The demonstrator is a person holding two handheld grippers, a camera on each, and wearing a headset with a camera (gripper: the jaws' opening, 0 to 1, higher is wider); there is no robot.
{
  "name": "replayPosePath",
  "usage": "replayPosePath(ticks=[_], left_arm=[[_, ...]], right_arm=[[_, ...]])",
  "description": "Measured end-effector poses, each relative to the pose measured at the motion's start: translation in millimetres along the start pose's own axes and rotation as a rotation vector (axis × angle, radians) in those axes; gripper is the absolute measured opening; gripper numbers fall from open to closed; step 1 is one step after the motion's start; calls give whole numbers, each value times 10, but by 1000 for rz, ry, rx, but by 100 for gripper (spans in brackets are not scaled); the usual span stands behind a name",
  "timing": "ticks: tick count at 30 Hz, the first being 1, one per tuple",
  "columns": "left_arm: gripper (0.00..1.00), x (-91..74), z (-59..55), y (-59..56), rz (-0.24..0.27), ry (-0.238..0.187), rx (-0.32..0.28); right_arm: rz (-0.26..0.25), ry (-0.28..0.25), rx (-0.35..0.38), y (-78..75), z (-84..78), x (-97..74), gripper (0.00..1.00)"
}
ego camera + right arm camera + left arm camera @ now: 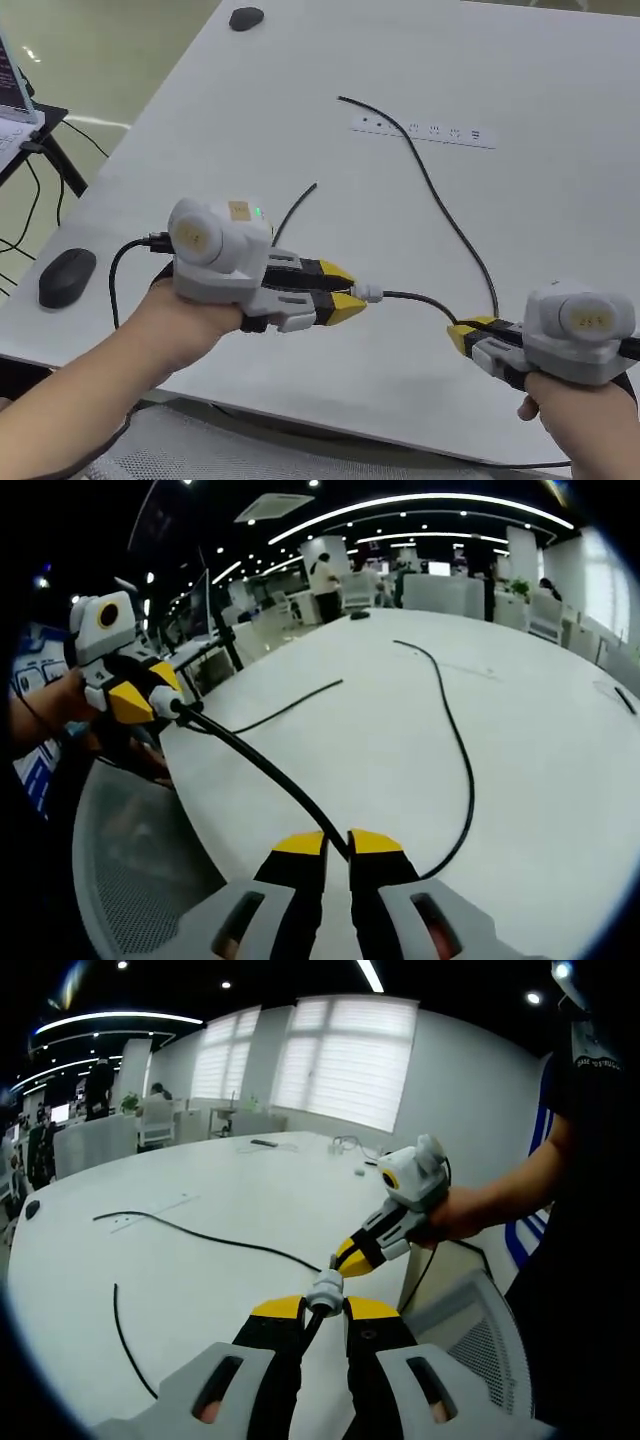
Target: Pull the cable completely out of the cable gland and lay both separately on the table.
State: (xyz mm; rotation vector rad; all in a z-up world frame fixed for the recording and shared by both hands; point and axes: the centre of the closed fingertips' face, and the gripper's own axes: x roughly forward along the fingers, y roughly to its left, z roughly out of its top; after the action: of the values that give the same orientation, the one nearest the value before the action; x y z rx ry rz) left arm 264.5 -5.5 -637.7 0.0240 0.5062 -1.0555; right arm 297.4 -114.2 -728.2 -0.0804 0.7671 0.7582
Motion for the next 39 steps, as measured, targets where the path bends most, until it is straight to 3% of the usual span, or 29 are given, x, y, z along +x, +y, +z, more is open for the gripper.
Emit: replayPosePath(ticks=[7, 13, 19, 23, 27, 32, 39], left_arm=[[15, 8, 6, 13, -4, -5, -24], [15, 36, -1, -19, -13, -1, -26], [15, 34, -10, -9, -12, 7, -35], [15, 22, -9, 29, 5, 12, -39], [15, 24, -23, 25, 2, 22, -41], [15, 43, -40, 21, -2, 28, -43], [15, 59, -55, 20, -4, 34, -38]], right_arm=[[7, 3, -72, 71, 92, -76, 15], [16, -20, -352, 342, 380, -167, 22], [38, -60, -503, 612, 626, -170, 24], [50, -43, -599, 742, 670, -156, 21], [75, -66, -641, 841, 728, -134, 18], [96, -41, -713, 921, 698, -89, 11], [100, -29, -754, 952, 660, -48, 5]])
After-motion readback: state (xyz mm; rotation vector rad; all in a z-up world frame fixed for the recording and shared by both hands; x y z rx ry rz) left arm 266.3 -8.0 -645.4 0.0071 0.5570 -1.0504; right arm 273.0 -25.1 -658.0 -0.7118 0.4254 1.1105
